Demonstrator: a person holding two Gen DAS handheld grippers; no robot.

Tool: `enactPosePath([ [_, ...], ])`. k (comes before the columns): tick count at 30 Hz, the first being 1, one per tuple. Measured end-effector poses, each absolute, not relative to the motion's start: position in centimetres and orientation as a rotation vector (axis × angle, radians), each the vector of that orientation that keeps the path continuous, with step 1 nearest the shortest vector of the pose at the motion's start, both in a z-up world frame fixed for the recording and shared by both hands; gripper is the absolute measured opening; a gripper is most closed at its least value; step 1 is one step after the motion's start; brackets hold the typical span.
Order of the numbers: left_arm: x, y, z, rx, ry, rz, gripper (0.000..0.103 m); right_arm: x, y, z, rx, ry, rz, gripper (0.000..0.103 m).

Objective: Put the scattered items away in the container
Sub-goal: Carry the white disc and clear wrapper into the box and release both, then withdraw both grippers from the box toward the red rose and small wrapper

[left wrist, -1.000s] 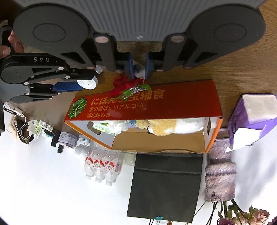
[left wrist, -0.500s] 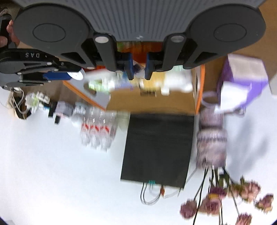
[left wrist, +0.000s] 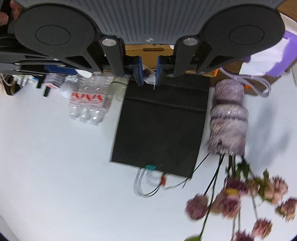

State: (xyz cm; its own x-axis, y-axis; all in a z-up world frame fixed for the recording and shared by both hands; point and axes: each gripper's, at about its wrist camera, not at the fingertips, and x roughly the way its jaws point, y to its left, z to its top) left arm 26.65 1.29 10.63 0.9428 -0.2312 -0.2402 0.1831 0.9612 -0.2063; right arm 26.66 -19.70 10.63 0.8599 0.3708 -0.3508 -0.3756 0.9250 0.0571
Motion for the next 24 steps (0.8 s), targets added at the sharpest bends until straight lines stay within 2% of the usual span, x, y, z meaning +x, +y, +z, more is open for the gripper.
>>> enactPosePath([
  [12,31.5,1.6,6.6,-0.238,0.433,-0.157,0.014,32.7,-18.2,6.0,-0.02,0.57,0.324,0.038],
  [20,31.8,1.5,6.1,-0.223,0.464,-0.155,0.016,33.0,-18.4,5.3,-0.027,0.6,0.31,0.038],
  [21,31.9,1.5,6.1,-0.221,0.47,-0.147,0.024,33.1,-18.5,5.4,-0.028,0.599,0.304,0.047],
  [22,31.9,1.4,6.2,-0.218,0.477,-0.138,0.053,33.1,-18.5,5.4,-0.027,0.599,0.292,0.069],
  [23,31.8,1.4,6.2,-0.216,0.482,-0.126,0.074,33.0,-18.7,5.5,-0.023,0.592,0.275,0.083],
  [24,31.6,1.4,6.3,-0.212,0.479,-0.11,0.103,32.9,-18.8,5.7,-0.021,0.581,0.257,0.102],
])
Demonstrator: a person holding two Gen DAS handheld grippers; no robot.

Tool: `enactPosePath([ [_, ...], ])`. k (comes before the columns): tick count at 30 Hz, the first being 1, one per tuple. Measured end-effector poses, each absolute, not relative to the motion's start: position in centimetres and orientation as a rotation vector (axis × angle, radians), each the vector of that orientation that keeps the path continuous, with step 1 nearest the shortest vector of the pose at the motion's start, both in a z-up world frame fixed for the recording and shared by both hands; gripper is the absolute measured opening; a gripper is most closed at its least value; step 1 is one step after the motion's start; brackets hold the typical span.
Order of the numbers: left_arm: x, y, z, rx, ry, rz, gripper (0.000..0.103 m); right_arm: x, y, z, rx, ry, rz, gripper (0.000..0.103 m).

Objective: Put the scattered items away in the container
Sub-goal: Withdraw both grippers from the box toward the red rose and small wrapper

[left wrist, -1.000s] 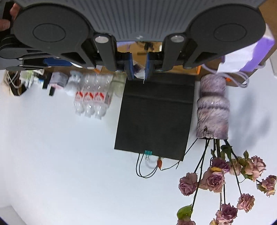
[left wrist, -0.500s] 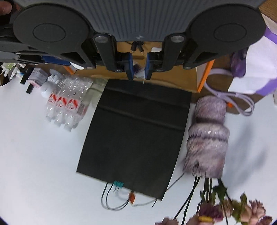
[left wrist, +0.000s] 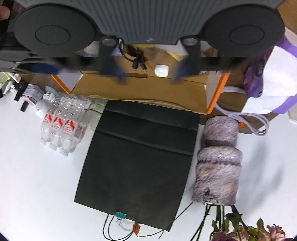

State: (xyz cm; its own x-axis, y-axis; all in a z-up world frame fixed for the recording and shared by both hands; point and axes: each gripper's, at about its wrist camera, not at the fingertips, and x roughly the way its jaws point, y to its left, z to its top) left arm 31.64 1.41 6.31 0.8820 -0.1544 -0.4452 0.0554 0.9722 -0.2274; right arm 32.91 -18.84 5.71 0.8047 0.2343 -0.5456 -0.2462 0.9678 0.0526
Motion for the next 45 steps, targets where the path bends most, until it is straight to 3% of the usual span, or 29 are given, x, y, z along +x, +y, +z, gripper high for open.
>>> enactPosePath([
  [16,30.0,1.2,7.9,-0.169,0.446,-0.058,0.103,32.2,-19.4,6.7,-0.031,0.581,0.252,0.103],
  [24,25.7,2.3,8.6,-0.151,0.412,-0.092,0.103,27.6,-20.2,8.0,-0.036,0.509,0.302,0.103],
  [38,16.7,6.1,4.7,-0.176,0.513,-0.076,0.103,17.1,-19.8,2.8,-0.072,0.592,0.41,0.103],
  [45,13.5,7.3,2.9,-0.193,0.566,-0.018,0.103,15.3,-17.3,0.5,-0.127,0.639,0.455,0.092],
])
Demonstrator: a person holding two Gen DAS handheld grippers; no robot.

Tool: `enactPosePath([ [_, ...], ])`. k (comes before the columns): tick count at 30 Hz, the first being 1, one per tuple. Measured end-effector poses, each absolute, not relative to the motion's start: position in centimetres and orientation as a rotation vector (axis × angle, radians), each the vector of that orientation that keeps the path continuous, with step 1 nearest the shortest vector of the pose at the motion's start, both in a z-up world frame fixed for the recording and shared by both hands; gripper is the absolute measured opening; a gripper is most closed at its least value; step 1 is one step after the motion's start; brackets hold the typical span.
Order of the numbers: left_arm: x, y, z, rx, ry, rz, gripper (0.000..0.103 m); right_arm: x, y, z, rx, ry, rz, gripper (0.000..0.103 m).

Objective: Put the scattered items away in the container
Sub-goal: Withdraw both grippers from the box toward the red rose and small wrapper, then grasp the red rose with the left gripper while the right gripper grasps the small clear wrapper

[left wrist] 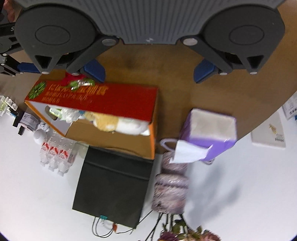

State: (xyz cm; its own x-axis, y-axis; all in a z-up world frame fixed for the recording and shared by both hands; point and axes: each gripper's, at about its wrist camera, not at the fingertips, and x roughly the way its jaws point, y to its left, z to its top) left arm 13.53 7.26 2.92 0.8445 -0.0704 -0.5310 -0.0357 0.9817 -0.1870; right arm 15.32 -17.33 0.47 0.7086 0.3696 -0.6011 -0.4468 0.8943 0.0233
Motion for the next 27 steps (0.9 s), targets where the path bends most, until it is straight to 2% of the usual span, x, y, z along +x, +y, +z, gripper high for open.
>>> enactPosePath([
  [4,12.2,7.3,2.6,-0.191,0.569,-0.007,0.103,14.8,-16.5,0.1,-0.146,0.643,0.468,0.064],
  [8,11.8,6.6,2.7,-0.188,0.569,-0.008,0.103,14.7,-16.4,0.0,-0.14,0.65,0.493,0.044],
  [10,11.6,6.1,2.6,-0.188,0.57,-0.011,0.103,14.7,-16.6,0.0,-0.138,0.645,0.503,0.024],
  [12,11.6,5.4,2.5,-0.19,0.574,-0.014,0.103,14.7,-17.1,0.1,-0.127,0.647,0.513,0.018],
  [19,12.5,2.3,2.2,-0.181,0.594,-0.037,0.103,15.3,-20.0,0.2,-0.095,0.641,0.478,0.012],
  [27,16.2,-3.8,1.9,-0.114,0.6,-0.078,0.103,17.0,-24.7,0.4,-0.046,0.629,0.395,0.012],
])
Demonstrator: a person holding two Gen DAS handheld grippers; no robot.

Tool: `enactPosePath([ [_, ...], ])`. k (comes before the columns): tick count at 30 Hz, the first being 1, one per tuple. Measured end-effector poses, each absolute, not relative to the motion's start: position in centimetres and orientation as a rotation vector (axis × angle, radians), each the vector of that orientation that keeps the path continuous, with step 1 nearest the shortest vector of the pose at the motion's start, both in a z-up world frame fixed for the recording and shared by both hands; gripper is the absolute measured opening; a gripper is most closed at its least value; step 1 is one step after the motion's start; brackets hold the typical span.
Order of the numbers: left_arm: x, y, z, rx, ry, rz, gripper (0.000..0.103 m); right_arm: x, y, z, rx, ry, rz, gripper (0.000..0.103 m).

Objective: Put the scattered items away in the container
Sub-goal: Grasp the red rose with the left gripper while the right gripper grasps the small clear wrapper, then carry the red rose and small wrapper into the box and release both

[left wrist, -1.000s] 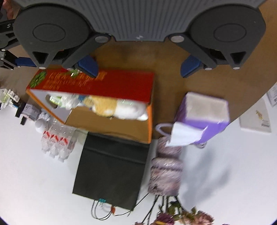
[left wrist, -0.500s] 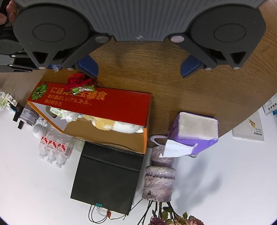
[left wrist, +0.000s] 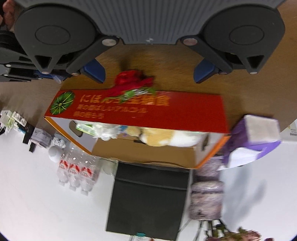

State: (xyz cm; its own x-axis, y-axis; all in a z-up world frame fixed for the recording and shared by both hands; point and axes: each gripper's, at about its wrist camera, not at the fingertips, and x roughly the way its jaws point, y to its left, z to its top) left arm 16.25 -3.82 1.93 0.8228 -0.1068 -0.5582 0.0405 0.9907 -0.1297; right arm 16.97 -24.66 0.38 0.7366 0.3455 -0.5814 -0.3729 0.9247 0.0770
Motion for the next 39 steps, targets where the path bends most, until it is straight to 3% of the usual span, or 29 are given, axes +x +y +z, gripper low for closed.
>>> enactPosePath([
  [9,18.9,-6.6,0.8,-0.091,0.613,0.021,0.103,18.0,-25.8,0.2,-0.015,0.634,0.38,0.012],
  [11,19.0,-6.6,0.9,-0.093,0.61,0.034,0.089,18.0,-25.8,0.2,-0.015,0.633,0.385,0.012],
  [12,19.0,-6.5,0.9,-0.094,0.608,0.031,0.063,17.9,-25.7,0.2,-0.017,0.631,0.386,0.012],
  [13,18.9,-6.5,0.9,-0.095,0.612,0.018,0.047,18.0,-25.7,0.3,-0.017,0.629,0.386,0.012],
  [15,18.5,-6.4,0.9,-0.089,0.613,-0.007,0.039,17.9,-25.8,0.3,-0.015,0.626,0.385,0.012],
  [30,12.3,-1.9,4.7,-0.149,0.464,-0.085,0.039,15.2,-24.2,2.0,-0.037,0.53,0.415,0.011],
  [39,14.7,-0.2,8.0,-0.161,0.37,-0.124,0.039,16.0,-22.9,7.2,0.021,0.397,0.423,0.011],
])
